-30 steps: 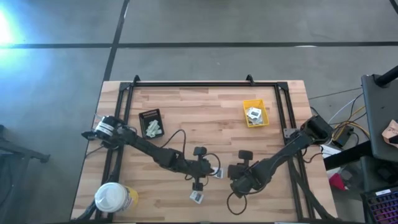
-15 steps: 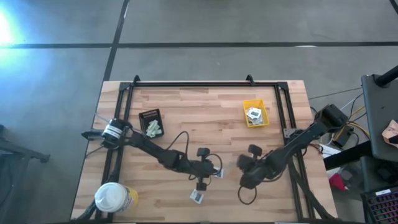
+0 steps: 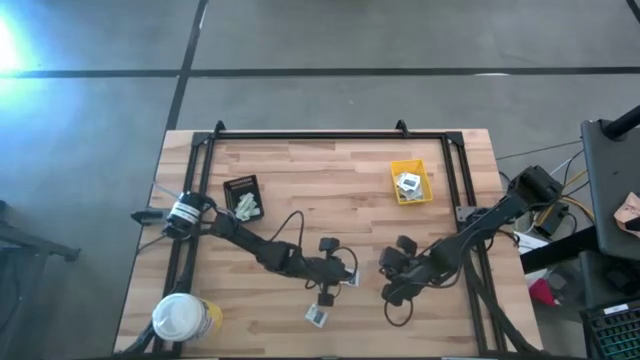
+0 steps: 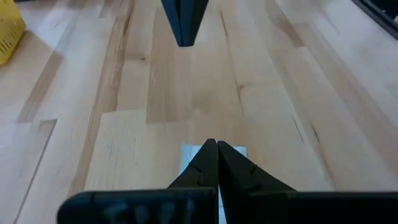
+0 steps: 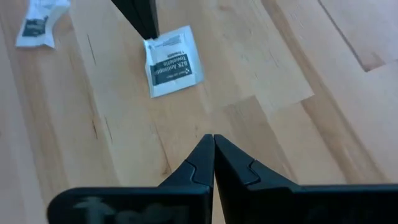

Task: Pick & Place First Aid Supplies
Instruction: Put the black pad into the yellow bin

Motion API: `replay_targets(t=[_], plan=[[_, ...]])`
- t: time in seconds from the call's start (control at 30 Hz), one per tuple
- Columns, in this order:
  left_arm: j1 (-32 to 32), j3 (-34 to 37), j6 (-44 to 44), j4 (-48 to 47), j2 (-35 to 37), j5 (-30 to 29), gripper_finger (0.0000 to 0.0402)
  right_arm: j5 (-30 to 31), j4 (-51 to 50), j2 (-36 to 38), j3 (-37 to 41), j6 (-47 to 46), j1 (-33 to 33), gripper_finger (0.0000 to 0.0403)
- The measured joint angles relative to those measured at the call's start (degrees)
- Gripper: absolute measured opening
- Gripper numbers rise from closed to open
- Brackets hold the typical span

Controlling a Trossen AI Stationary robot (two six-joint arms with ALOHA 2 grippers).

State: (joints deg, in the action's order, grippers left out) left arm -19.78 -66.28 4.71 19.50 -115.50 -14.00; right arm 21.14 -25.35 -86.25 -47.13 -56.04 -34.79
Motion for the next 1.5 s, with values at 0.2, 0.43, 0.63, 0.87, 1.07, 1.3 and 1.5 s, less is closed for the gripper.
replay_targets(t=[0.2,0.43,0.63,0.87,1.07,1.3,1.5], plan=[[0.06,0.72,1.94,-0.95,0.0,0.07,0.0,0.28,4.25,-2.02,0.11,-3.68,0.38,0.0008],[0.06,3.2,4.74,0.26,0.0,1.65,0.0,0.46,13.23,-6.47,-0.39,-2.46,1.94,0.0008],[0.06,4.08,5.95,0.55,0.0,2.73,0.0,0.48,15.32,-8.77,-0.51,-2.5,4.67,0.0008],[0.15,4.18,5.75,1.52,0.0,2.71,0.0,0.05,15.32,-8.72,-0.44,-4.36,6.0,0.0008],[0.17,4.85,5.95,1.64,0.0,2.69,0.0,-0.15,15.42,-8.88,-0.46,-6.98,6.51,0.0008],[0.21,5.82,6.25,3.03,-0.24,3.27,0.0,-0.13,15.44,-8.88,-0.61,-6.41,6.95,0.0008],[0.4,6.19,6.23,3.18,-0.26,3.48,0.0,-0.13,15.84,-8.88,-0.63,-6.03,7.31,0.0009]])
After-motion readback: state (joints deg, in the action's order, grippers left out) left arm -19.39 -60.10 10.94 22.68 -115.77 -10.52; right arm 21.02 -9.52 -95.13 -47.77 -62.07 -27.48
